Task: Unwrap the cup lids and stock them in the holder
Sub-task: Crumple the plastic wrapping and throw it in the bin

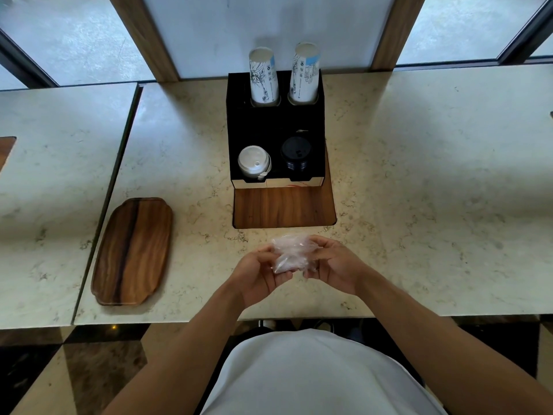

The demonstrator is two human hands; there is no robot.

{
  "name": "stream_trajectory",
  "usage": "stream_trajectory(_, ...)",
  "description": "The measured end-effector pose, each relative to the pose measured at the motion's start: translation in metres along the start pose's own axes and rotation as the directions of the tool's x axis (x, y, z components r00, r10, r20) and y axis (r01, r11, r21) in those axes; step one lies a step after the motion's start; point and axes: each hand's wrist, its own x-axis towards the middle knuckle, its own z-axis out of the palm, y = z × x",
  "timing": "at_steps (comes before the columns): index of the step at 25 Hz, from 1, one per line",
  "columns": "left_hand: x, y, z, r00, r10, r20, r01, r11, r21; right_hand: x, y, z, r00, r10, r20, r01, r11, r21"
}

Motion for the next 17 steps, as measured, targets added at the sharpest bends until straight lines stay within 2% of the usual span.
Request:
stream_trajectory(3, -0.0016, 0.0026, -0.0003, 0.997, -0.045, 0.061, 0.05, 0.995, -0.088, 0.0005, -0.0005, -0.006, 0.998, 0.065, -0.003, -0.064, 0.994, 0.092)
stream_trajectory(5, 0.0021, 0.0043, -0.0008, 0.999, -0.049, 0.02, 0.047, 0.996, 0.078, 0.0001, -0.0016, -0.0071, 0.991, 0.132, 0.003, -0.131, 0.984, 0.121)
stream_trajectory(7, 0.0041, 0.0051, -0.0003, 1.0, -0.01, 0.0, 0.009, 0.948, 0.32, -0.0008, -0.0036, -0.0049, 0.986, 0.165, -0.021, -0.165, 0.986, 0.01)
stream_trajectory(9, 0.0032, 0.0045, 0.0006, 0.999, 0.024, 0.04, -0.04, 0.882, 0.47, -0.0015, -0.0051, -0.0018, 0.987, 0.162, -0.02, -0.163, 0.967, -0.196)
stream_trajectory(10, 0.0021, 0.0041, -0.0002, 0.998, 0.033, 0.057, -0.057, 0.861, 0.505, -0.0014, -0.0051, -0.0003, 0.988, 0.157, -0.007, -0.153, 0.954, -0.259)
stream_trajectory(12, 0.0005, 0.0035, -0.0032, 0.996, 0.043, 0.074, -0.076, 0.847, 0.526, -0.0002, -0.0042, -0.001, 0.988, 0.153, 0.006, -0.147, 0.958, -0.246)
stream_trajectory(17, 0.0004, -0.0021, -0.0072, 0.988, 0.151, 0.006, -0.127, 0.802, 0.584, 0.0022, 0.0022, -0.0049, 0.992, 0.075, -0.097, -0.103, 0.938, -0.331)
